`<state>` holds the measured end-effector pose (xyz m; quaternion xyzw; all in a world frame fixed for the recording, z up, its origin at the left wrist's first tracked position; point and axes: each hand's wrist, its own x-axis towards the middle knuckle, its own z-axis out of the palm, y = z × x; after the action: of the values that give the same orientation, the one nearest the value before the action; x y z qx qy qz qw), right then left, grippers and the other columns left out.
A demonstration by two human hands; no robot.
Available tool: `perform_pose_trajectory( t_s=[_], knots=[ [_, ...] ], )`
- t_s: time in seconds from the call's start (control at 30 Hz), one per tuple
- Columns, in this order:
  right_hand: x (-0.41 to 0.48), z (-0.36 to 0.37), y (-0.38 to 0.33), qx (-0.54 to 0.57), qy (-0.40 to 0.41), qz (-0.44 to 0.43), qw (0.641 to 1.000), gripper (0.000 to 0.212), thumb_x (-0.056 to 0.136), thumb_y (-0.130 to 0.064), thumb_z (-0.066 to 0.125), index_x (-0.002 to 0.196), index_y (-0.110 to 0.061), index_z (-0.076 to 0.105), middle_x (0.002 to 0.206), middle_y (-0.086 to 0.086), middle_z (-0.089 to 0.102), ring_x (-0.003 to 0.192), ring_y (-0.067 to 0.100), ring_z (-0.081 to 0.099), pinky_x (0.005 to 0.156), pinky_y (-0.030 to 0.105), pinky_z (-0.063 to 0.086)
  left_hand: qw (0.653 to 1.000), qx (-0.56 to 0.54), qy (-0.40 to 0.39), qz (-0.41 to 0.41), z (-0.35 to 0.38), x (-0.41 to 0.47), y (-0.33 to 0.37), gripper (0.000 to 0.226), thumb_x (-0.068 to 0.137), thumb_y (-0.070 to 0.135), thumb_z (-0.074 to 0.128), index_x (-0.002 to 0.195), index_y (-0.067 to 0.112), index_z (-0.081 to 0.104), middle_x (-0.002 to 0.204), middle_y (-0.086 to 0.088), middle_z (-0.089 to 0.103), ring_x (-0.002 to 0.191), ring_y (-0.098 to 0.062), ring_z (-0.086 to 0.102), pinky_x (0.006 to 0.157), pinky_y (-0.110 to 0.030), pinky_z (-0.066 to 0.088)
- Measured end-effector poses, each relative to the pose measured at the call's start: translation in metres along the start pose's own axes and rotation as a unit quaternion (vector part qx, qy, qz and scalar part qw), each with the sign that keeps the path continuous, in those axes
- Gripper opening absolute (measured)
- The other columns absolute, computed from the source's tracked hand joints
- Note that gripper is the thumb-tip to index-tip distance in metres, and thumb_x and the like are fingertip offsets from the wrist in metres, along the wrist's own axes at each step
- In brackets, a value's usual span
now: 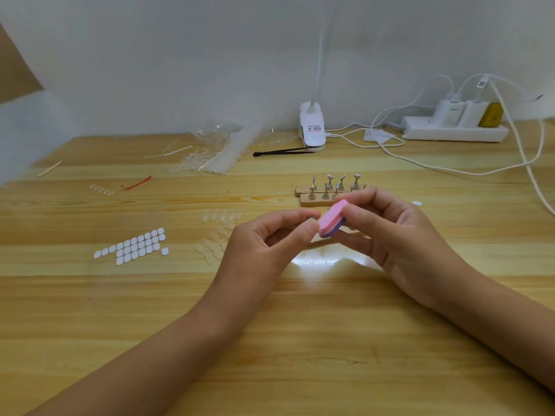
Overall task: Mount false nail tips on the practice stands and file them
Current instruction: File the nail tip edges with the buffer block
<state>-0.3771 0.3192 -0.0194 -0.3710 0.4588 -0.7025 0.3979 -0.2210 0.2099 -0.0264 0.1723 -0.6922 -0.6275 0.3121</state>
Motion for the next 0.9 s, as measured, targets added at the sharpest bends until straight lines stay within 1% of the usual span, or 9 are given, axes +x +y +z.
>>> perform_pose_trajectory(
  t_s=[0.17, 0.27, 0.3, 0.43, 0.57, 0.7, 0.77, 0.83, 0.9],
  knots=[
    [0.005, -0.005, -0.003, 0.016, 0.027, 0.001, 1.000, 0.018, 0.073, -0.025, 0.072, 0.089, -0.016, 0.074, 0.085, 0.005, 0.072, 0.079, 0.014, 0.070, 0.072, 0.024, 0.057, 1.000, -0.003, 0.003, -0.016, 0.000, 0.003, 0.001, 0.037, 0.078, 0.041, 0.067, 0.111, 0.025, 0.075, 0.110, 0.014, 0.074, 0.106, 0.003, 0.065, 0.083, -0.004, 0.045],
    [0.007, -0.008, -0.002, 0.010, 0.034, 0.005, 0.999, 0.015, 0.074, -0.024, 0.070, 0.088, -0.019, 0.076, 0.083, 0.003, 0.071, 0.074, 0.011, 0.068, 0.070, 0.024, 0.057, 1.000, -0.006, 0.002, -0.026, -0.001, 0.004, 0.001, 0.039, 0.078, 0.046, 0.066, 0.111, 0.030, 0.075, 0.110, 0.015, 0.074, 0.110, 0.004, 0.063, 0.087, -0.013, 0.047],
    [0.007, -0.009, -0.001, 0.004, 0.031, 0.007, 0.999, 0.014, 0.077, -0.021, 0.067, 0.087, -0.020, 0.076, 0.084, 0.003, 0.071, 0.075, 0.011, 0.068, 0.069, 0.024, 0.056, 1.000, -0.010, 0.003, -0.029, -0.001, 0.004, 0.002, 0.038, 0.078, 0.046, 0.066, 0.112, 0.031, 0.075, 0.108, 0.014, 0.074, 0.109, 0.003, 0.063, 0.087, -0.014, 0.047],
    [0.003, -0.007, 0.001, -0.038, -0.011, 0.015, 0.999, 0.019, 0.081, -0.017, 0.059, 0.090, -0.018, 0.076, 0.090, 0.007, 0.071, 0.082, 0.013, 0.068, 0.070, 0.024, 0.056, 0.999, -0.022, 0.008, -0.035, 0.000, 0.003, 0.004, 0.033, 0.082, 0.043, 0.073, 0.113, 0.034, 0.070, 0.101, 0.004, 0.076, 0.099, -0.005, 0.068, 0.079, -0.007, 0.046],
    [0.003, -0.008, 0.001, -0.050, -0.021, 0.012, 0.998, 0.020, 0.081, -0.018, 0.057, 0.091, -0.015, 0.075, 0.091, 0.009, 0.071, 0.084, 0.014, 0.068, 0.071, 0.026, 0.057, 0.999, -0.016, 0.023, -0.040, -0.001, 0.004, 0.002, 0.027, 0.079, 0.042, 0.070, 0.105, 0.033, 0.069, 0.103, 0.005, 0.075, 0.099, -0.004, 0.068, 0.082, -0.012, 0.047],
    [0.012, -0.021, -0.007, -0.026, 0.039, -0.019, 0.999, 0.019, 0.081, -0.020, 0.057, 0.090, -0.016, 0.074, 0.089, 0.007, 0.069, 0.080, 0.014, 0.064, 0.070, 0.027, 0.057, 0.999, 0.003, 0.026, -0.019, -0.006, 0.005, 0.006, 0.019, 0.080, 0.042, 0.073, 0.099, 0.039, 0.070, 0.108, 0.007, 0.074, 0.105, -0.004, 0.067, 0.088, -0.021, 0.047],
    [0.016, -0.032, -0.013, -0.010, 0.078, -0.038, 0.996, 0.019, 0.082, -0.021, 0.057, 0.092, -0.017, 0.073, 0.087, 0.004, 0.069, 0.080, 0.013, 0.064, 0.070, 0.025, 0.057, 0.999, 0.019, 0.030, 0.005, -0.009, 0.008, 0.012, 0.017, 0.082, 0.041, 0.074, 0.096, 0.034, 0.070, 0.109, 0.008, 0.074, 0.106, -0.004, 0.067, 0.086, -0.016, 0.050],
    [0.019, -0.042, -0.017, -0.006, 0.115, -0.055, 0.992, 0.018, 0.089, -0.020, 0.055, 0.097, -0.016, 0.070, 0.085, -0.001, 0.069, 0.080, 0.009, 0.065, 0.070, 0.023, 0.056, 0.998, 0.043, 0.033, 0.017, -0.010, 0.012, 0.019, 0.017, 0.082, 0.039, 0.071, 0.095, 0.027, 0.070, 0.107, 0.008, 0.075, 0.105, -0.004, 0.067, 0.084, -0.010, 0.048],
    [0.022, -0.048, -0.018, -0.018, 0.138, -0.064, 0.988, 0.018, 0.096, -0.014, 0.050, 0.101, -0.015, 0.067, 0.082, -0.004, 0.070, 0.077, 0.006, 0.066, 0.070, 0.021, 0.056, 0.997, 0.071, 0.020, 0.013, -0.010, 0.017, 0.024, 0.020, 0.081, 0.039, 0.070, 0.094, 0.024, 0.070, 0.106, 0.011, 0.075, 0.105, -0.002, 0.067, 0.085, -0.013, 0.049]
  ],
)
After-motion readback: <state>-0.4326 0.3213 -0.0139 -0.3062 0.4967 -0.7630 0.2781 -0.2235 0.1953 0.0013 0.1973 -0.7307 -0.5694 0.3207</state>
